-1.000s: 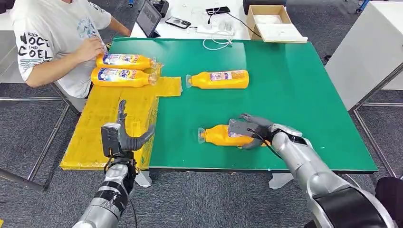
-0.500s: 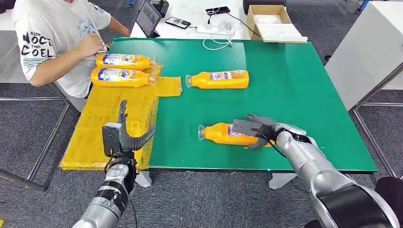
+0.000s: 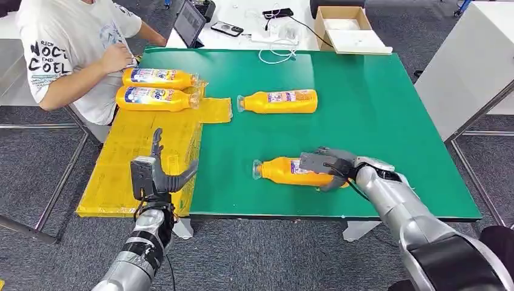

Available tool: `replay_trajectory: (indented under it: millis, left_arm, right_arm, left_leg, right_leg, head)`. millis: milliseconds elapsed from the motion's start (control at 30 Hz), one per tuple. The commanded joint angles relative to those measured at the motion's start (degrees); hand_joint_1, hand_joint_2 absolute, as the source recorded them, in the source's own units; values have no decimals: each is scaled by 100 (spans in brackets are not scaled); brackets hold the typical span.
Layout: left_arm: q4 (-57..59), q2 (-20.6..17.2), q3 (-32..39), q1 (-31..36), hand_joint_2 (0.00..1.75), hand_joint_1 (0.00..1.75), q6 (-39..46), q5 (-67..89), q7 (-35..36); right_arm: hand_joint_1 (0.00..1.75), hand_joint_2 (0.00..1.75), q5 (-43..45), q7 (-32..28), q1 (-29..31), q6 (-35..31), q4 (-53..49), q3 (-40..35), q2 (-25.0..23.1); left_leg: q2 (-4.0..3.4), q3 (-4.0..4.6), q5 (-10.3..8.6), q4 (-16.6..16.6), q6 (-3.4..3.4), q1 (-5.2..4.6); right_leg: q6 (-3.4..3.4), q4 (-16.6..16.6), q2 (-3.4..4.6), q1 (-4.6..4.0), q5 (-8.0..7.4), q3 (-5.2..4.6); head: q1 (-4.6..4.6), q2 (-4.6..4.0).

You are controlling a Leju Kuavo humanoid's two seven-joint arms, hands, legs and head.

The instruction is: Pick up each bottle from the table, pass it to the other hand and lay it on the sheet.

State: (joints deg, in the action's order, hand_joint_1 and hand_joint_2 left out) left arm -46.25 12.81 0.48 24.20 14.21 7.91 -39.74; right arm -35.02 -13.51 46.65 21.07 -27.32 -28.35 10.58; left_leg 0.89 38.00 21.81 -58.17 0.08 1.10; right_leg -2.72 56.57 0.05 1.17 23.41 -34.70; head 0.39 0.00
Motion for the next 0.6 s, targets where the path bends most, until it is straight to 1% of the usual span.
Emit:
replay_trajectory:
  millis: [33, 67, 100, 133, 167, 200, 233, 333, 367, 500, 600]
  left_arm:
    - [469, 19, -235, 255, 175, 0, -35, -18, 62]
    - [483, 33, -255, 255, 175, 0, -39, -12, 63]
    - [503, 57, -275, 253, 175, 0, -23, 3, 73]
    - [508, 67, -284, 246, 175, 0, -16, 8, 75]
    - [477, 82, -297, 212, 175, 0, -49, -3, 78]
    - [412, 89, -300, 177, 175, 0, -48, -15, 86]
    - [358, 92, -305, 146, 175, 0, -57, -26, 105]
    - [268, 79, -306, 115, 175, 0, -70, -40, 140]
    - [236, 74, -308, 98, 175, 0, -80, -42, 165]
    - [232, 73, -307, 95, 175, 0, -80, -43, 182]
    - [231, 84, -308, 99, 175, 0, -58, -48, 192]
  right_arm:
    - [0, 175, 117, 161, -117, -195, 320, -599, -25]
    - [173, 175, 115, 179, -217, -322, 341, -637, -111]
    - [175, 175, 204, 174, -628, -884, 299, -499, -394]
    - [175, 175, 199, 182, -768, -1079, 314, -502, -503]
    - [175, 175, 310, 37, -902, -1488, 285, -362, -584]
    - [175, 175, 342, -5, -914, -1579, 268, -340, -585]
    - [175, 175, 365, -21, -911, -1617, 210, -334, -550]
    - [175, 175, 465, -72, -858, -1561, 36, -256, -446]
    - [175, 175, 497, -72, -878, -1520, -82, -232, -403]
    - [175, 175, 506, -65, -873, -1497, -141, -224, -372]
    - [175, 175, 503, -46, -949, -1543, -191, -217, -437]
  left_leg:
    - [-2, -15, 5, 2, 2, 0]
    - [-6, -26, 9, 4, 3, 2]
    - [-3, -33, 11, 5, 4, 3]
    - [-4, -32, 8, 10, 1, 7]
    - [-10, -55, 12, 20, 0, 10]
    - [-5, -43, 10, 15, -1, 13]
    - [-8, -55, 12, 20, 0, 12]
    - [-42, -46, 20, 8, -4, 11]
    - [-52, -62, 24, 12, -4, 13]
    - [-54, -65, 21, 10, -4, 12]
    - [-54, -70, 22, 10, -3, 13]
  right_leg:
    - [10, -4, -4, -3, 5, 17]
    - [14, -7, -2, -7, 7, 28]
    - [17, -9, -7, -8, 10, 36]
    - [15, -16, -3, -11, 5, 33]
    - [22, -28, 0, -16, 8, 56]
    - [16, -24, -3, -17, 6, 46]
    - [21, -27, -2, -17, 8, 57]
    - [15, -9, 32, -18, 4, 29]
    - [19, -15, 40, -21, 3, 42]
    - [15, -10, 44, -19, 1, 41]
    - [17, -12, 43, -20, 3, 49]
  head:
    - [0, 0]
    - [2, 0]
    - [0, 0]
    - [2, 0]
    - [0, 0]
    - [2, 0]
    - [6, 0]
    - [-2, 0]
    - [6, 0]
    - [0, 0]
    - [2, 0]
